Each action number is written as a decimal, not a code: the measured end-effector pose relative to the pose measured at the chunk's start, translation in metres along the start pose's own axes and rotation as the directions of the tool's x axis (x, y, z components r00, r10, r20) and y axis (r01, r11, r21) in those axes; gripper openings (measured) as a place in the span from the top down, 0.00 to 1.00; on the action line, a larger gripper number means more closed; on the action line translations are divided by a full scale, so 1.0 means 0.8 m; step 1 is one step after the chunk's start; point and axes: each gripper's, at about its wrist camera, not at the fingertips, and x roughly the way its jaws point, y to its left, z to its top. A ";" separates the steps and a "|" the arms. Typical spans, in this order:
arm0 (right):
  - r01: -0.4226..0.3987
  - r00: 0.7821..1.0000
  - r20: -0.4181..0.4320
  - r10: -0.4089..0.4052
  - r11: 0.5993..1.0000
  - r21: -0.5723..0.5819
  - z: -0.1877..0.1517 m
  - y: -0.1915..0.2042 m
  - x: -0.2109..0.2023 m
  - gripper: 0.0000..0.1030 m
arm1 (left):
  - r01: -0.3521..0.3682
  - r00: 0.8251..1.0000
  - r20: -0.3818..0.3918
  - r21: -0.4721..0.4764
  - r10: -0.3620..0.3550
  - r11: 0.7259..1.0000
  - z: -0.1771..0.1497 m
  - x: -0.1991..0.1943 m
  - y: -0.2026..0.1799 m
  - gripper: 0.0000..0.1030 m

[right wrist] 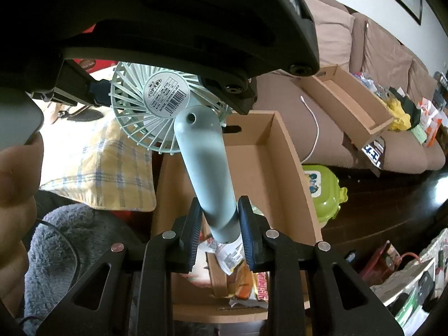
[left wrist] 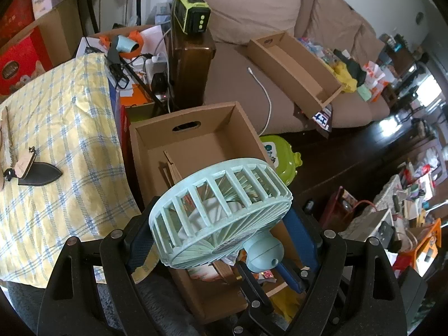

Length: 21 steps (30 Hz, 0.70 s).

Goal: Organize objects
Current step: 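Move the held fan over the cardboard box with the right tool, then lower the mint-green fan into the box with the right tool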

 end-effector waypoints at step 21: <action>-0.015 0.998 -0.057 0.017 0.999 0.029 -0.017 -0.015 0.034 0.76 | -0.010 0.998 -0.062 0.001 0.010 1.000 -0.005 0.038 -0.003 0.20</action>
